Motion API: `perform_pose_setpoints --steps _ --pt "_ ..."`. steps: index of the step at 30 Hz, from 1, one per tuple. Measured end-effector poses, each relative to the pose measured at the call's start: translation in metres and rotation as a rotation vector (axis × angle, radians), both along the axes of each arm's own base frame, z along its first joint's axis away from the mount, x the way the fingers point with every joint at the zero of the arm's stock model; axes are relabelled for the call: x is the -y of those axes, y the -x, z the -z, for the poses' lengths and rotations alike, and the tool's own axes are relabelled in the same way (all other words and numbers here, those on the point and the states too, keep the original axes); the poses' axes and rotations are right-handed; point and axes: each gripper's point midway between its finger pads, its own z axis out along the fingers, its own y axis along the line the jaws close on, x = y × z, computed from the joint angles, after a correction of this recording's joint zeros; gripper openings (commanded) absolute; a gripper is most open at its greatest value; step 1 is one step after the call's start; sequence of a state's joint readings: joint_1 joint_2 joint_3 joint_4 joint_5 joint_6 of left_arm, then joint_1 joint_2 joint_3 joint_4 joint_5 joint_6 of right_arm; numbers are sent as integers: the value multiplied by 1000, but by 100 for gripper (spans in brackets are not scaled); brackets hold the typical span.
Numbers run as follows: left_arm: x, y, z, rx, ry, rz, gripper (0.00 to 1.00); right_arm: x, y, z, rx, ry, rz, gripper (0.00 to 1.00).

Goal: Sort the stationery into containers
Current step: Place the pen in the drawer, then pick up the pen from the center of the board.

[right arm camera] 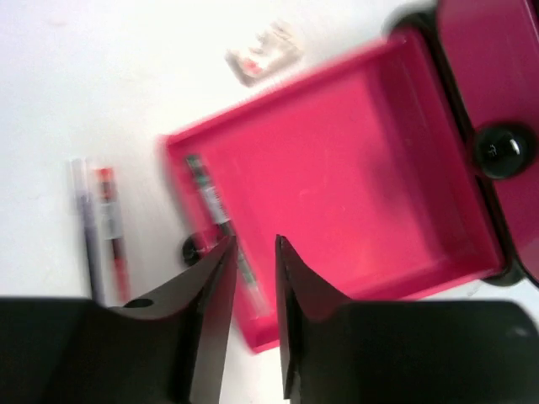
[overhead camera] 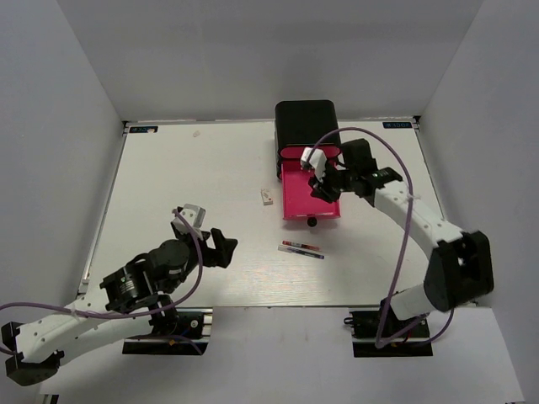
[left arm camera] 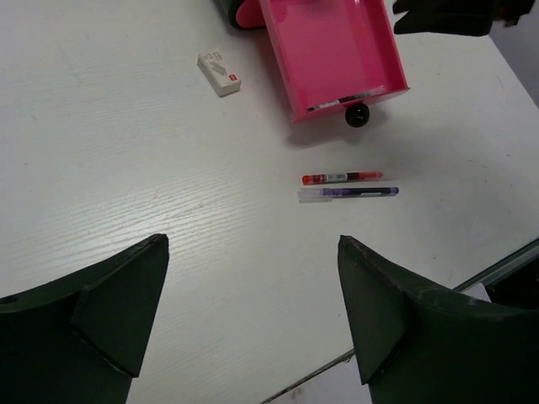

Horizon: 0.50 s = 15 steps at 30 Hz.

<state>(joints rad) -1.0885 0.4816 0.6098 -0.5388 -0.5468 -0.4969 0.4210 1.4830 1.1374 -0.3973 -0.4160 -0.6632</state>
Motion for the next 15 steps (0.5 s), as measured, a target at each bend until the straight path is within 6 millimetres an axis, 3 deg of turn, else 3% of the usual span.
perform_pose_setpoints --steps 2,3,4,5,7,9,10,12,15 --pt "0 2 -4 10 16 12 49 -3 20 -18 53 -37 -87 15" --pt "0 3 -7 19 27 20 30 -4 33 -24 77 -55 -140 4" --pt "0 3 -10 23 42 23 5 -5 47 -27 102 -66 -190 1" --pt "1 4 -12 29 48 28 0 -5 63 -24 111 -71 -241 0" --pt "2 4 -13 37 43 42 0 -2 95 -3 85 -55 -323 0" --pt "4 5 -12 36 37 53 0 2 120 30 36 -19 -383 3" --pt "5 5 -11 34 36 57 0 5 132 48 0 5 -401 9" --pt "7 6 -9 27 27 65 3 14 151 79 -65 55 -421 14" --pt "9 5 -4 20 5 75 8 22 164 103 -102 112 -423 18"
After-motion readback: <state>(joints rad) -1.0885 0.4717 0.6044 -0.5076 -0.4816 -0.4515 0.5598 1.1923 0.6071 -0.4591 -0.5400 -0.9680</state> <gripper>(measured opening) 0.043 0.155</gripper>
